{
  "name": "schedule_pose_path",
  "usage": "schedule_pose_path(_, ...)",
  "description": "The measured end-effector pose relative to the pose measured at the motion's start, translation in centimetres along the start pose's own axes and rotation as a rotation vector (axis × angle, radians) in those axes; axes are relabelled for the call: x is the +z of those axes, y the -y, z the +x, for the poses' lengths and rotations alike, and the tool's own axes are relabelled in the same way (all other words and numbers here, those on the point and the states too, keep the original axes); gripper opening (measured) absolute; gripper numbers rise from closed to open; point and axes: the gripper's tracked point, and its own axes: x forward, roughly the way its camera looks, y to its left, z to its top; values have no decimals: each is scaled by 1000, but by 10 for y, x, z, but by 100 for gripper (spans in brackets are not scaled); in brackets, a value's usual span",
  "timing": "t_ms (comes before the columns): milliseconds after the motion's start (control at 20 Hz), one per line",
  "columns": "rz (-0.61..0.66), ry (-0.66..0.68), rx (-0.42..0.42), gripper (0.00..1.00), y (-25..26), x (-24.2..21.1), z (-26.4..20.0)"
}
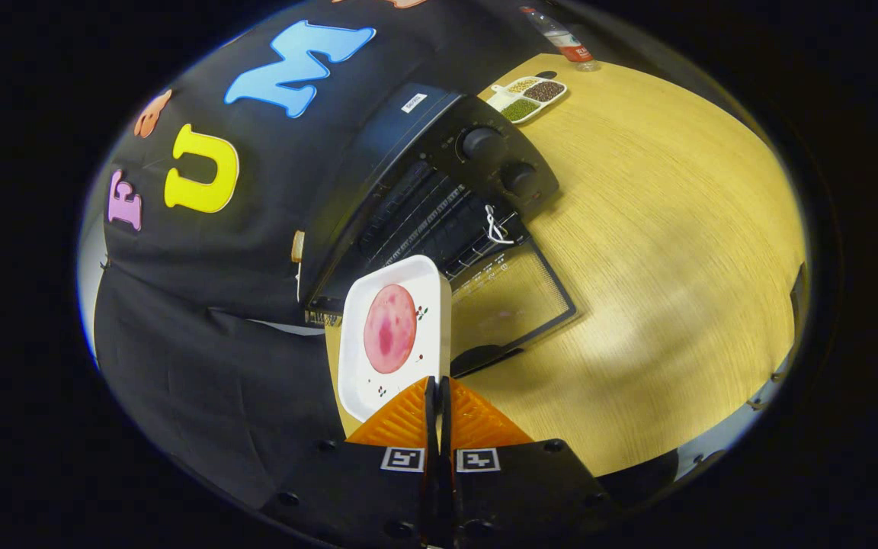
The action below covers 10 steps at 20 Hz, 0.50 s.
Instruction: Open the toaster oven, put the food inside, and close the toaster oven door.
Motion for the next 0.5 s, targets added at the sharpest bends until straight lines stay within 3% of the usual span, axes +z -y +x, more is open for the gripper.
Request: schedule_pose_path(500, 114, 63, 5, 1, -5, 40, 63)
